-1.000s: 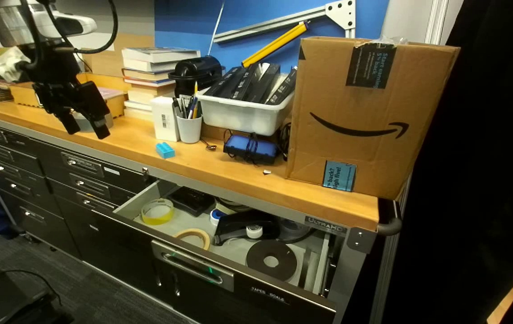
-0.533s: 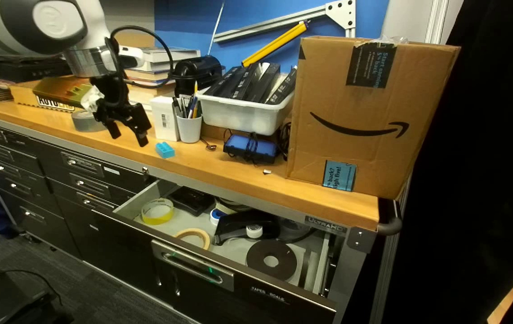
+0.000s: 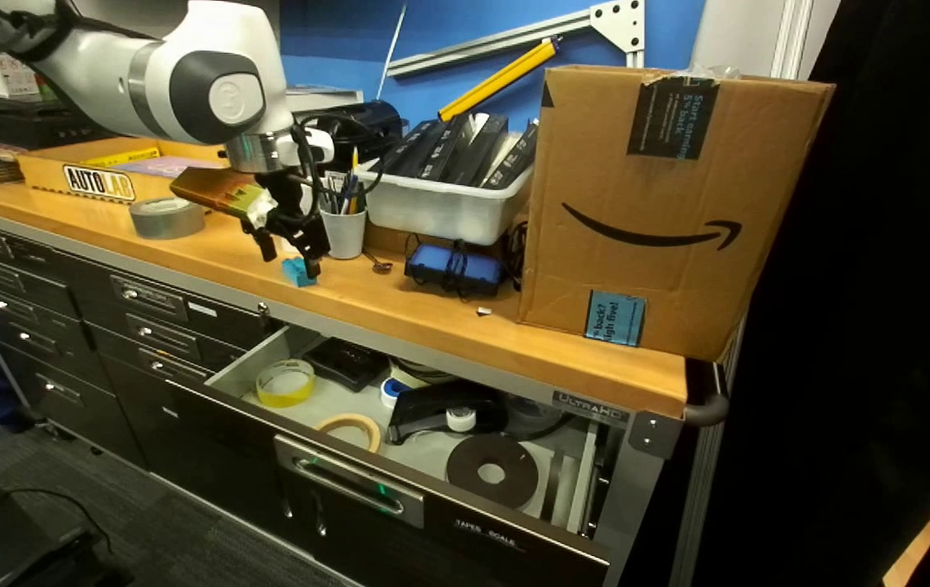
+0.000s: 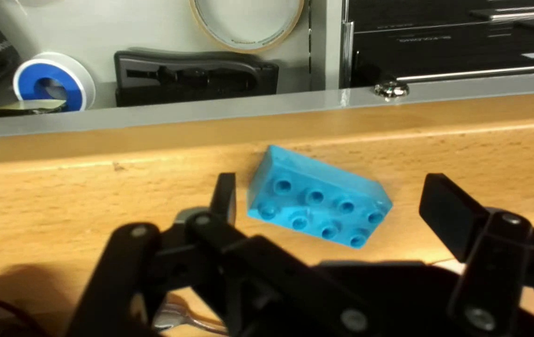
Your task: Put the blue block inside the drawer then push the drawer closed
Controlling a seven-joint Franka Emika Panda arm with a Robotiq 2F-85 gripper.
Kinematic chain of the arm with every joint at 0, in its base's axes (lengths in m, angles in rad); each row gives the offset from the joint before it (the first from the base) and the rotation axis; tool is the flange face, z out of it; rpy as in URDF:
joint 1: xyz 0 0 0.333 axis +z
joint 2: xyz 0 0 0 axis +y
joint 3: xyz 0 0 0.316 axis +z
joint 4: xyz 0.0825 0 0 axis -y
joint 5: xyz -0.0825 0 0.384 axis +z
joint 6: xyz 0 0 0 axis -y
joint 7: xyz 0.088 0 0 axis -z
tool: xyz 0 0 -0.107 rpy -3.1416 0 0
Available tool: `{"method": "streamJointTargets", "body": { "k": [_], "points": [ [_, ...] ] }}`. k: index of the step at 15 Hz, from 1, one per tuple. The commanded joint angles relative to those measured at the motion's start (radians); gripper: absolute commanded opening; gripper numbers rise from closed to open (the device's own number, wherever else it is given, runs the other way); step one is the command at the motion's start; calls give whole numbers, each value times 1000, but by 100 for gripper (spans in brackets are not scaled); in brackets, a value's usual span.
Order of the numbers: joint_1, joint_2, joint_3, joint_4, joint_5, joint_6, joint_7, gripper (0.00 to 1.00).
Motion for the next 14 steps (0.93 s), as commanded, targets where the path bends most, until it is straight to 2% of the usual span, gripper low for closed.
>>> {"method": "streamJointTargets", "body": {
  "k": [1, 3, 4, 5, 8, 9, 14],
  "points": [
    [9, 73, -20, 96, -3, -25, 14, 100],
    [11, 88, -27, 110, -1, -37, 18, 100],
    [16, 90, -33, 110, -17, -54, 38, 75],
    [18, 88, -36, 107, -20, -68, 52, 73],
    [22, 42, -44, 74, -36, -115, 91, 49],
    [22, 26, -44, 64, -41, -129, 106, 47],
    [9, -80, -47, -90, -46, -156, 172, 47]
  ]
}}
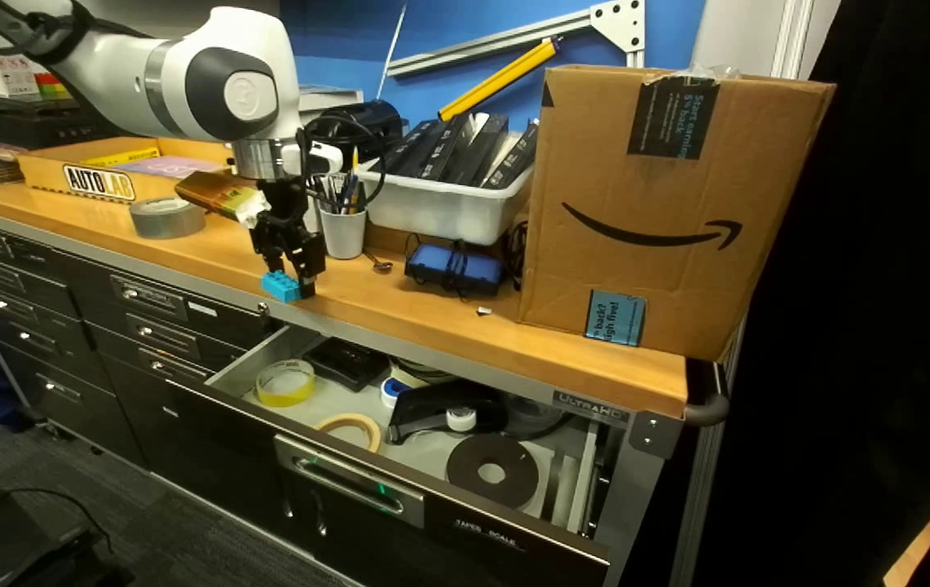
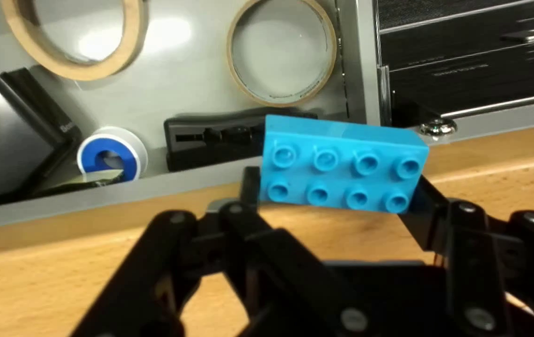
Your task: Put the blue block inside the drawer then push the drawer closed
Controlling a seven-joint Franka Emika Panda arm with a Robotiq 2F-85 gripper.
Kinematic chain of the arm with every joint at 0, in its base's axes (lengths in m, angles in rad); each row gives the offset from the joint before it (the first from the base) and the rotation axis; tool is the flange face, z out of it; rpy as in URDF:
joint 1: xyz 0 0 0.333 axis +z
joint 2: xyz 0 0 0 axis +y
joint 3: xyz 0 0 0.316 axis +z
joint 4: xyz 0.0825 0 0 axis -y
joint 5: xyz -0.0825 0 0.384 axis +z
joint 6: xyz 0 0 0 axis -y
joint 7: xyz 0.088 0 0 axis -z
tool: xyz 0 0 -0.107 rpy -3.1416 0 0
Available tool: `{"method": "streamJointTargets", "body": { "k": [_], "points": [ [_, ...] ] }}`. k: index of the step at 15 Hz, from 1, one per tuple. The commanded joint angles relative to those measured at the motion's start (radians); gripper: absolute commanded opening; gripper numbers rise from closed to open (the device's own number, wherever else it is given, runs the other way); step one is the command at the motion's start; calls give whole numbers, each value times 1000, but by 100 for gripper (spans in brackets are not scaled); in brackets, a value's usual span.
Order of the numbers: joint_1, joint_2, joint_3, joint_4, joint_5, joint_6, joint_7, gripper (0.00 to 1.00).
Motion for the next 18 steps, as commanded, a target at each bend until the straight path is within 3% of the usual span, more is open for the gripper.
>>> {"method": "streamJointTargets", "body": {
  "k": [1, 5, 6, 7, 10, 14, 18],
  "points": [
    [-4, -102, -17, -144, -3, 5, 48, 47],
    [-30, -104, -42, -249, -52, 99, 132, 47],
    [-38, -96, -51, -259, -64, 143, 165, 51],
    [-43, -93, -57, -275, -73, 181, 194, 93],
    [-55, -111, -69, -304, -81, 206, 206, 100],
    [-67, -177, -75, -361, -26, 41, 82, 100],
    [-65, -164, -72, -383, 22, -135, -95, 100]
  ]
}}
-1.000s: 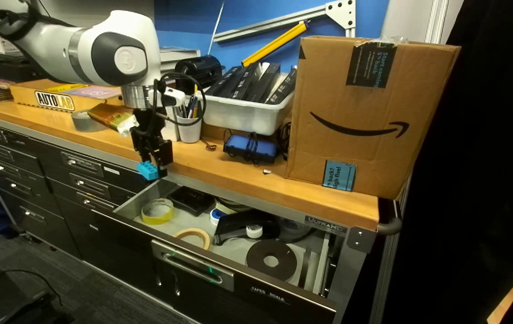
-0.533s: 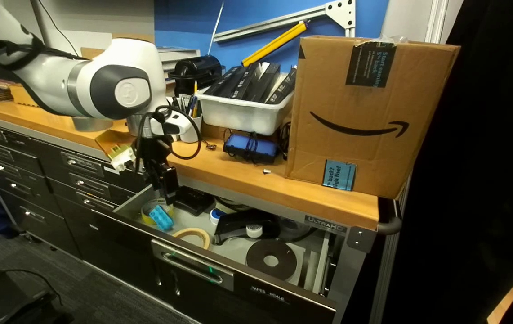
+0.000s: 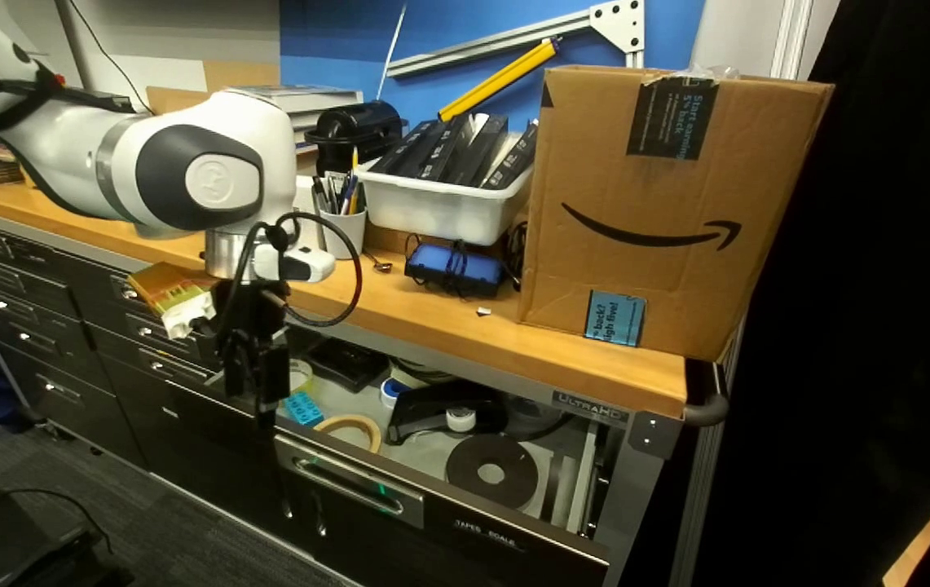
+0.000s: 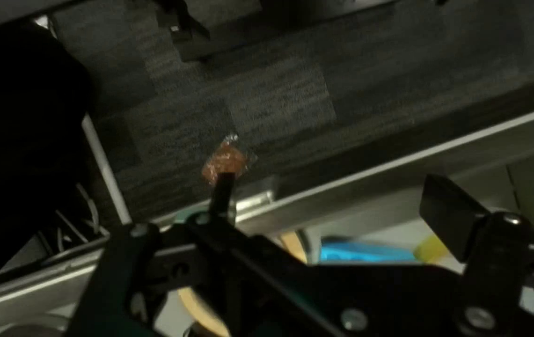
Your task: Put the blue block inside the drawer then push the drawer closed
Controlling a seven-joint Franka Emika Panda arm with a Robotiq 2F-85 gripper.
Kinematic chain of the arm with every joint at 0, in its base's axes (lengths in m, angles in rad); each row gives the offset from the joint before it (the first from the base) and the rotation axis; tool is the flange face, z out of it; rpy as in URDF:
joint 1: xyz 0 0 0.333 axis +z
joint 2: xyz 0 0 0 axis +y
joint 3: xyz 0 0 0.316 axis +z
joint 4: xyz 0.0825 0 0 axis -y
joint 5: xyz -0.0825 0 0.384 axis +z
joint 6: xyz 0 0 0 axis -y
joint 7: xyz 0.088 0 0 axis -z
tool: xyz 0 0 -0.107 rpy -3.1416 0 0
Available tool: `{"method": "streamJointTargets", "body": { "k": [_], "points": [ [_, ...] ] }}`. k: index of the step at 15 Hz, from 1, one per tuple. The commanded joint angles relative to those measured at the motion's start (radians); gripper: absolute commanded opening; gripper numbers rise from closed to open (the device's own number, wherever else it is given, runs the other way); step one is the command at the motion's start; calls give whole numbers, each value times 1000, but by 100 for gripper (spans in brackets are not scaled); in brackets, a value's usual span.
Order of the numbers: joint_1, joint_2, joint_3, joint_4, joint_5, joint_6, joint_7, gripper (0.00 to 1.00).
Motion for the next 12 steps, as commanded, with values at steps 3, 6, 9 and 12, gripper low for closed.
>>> {"method": "streamJointTargets", "body": {
  "k": [3, 6, 9, 12],
  "points": [
    [4, 53, 5, -14, 65, -149, -260, 100],
    [9, 144, 12, -13, 45, -74, -184, 100],
    [25, 191, 6, -34, 33, 180, -38, 100],
    [53, 221, -8, -28, -14, 318, 74, 100]
  ]
}}
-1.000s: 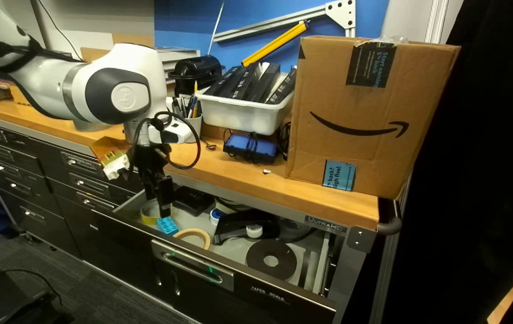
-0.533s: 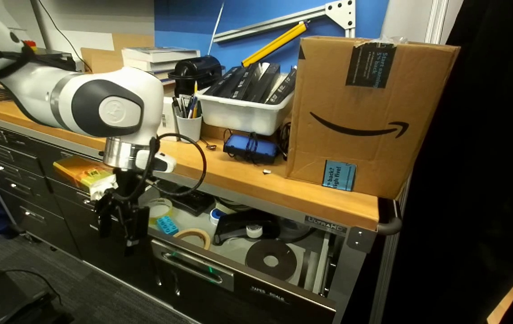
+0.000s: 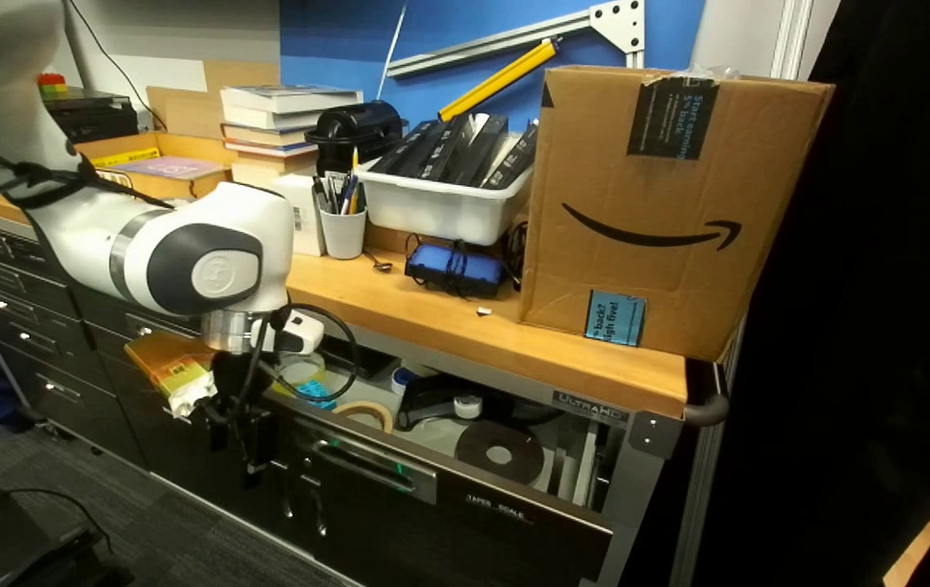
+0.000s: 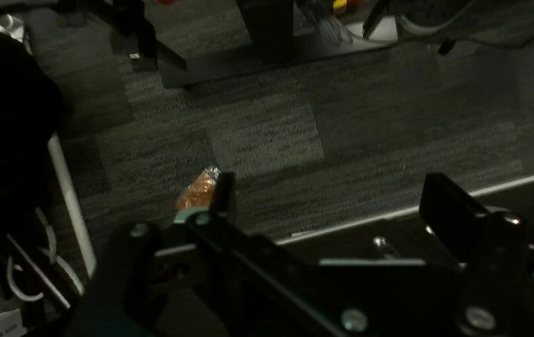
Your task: Put the blue block inside the drawer then push the drawer closed
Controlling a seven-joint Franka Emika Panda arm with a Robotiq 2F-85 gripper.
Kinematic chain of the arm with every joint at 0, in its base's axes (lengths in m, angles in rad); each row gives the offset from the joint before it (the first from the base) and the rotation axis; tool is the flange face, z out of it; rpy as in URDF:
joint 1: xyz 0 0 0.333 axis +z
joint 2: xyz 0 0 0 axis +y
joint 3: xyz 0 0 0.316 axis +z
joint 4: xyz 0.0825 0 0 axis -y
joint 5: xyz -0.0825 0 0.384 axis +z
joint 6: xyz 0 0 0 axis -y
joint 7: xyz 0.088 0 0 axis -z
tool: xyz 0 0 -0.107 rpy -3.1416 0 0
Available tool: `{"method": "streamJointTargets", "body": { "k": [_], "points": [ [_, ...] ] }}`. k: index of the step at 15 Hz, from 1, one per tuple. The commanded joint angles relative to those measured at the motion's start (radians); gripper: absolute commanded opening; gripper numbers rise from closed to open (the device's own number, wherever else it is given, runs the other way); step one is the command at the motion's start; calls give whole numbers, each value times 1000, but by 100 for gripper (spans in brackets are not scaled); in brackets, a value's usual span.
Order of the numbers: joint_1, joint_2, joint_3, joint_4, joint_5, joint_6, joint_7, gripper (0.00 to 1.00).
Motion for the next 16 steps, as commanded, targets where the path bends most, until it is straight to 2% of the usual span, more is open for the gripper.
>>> {"method": "streamJointTargets", "body": {
  "k": [1, 3, 6, 12, 14, 16],
  "points": [
    [47, 33, -23, 28, -77, 169, 179, 100],
    [84, 45, -53, 48, -176, 247, 307, 100],
    [155, 57, -126, 91, -402, 316, 546, 100],
    [347, 96, -310, 243, -827, 313, 1019, 100],
    [406, 62, -337, 218, -918, 281, 1140, 100],
    [428, -35, -312, 137, -986, 244, 1224, 100]
  ]
}}
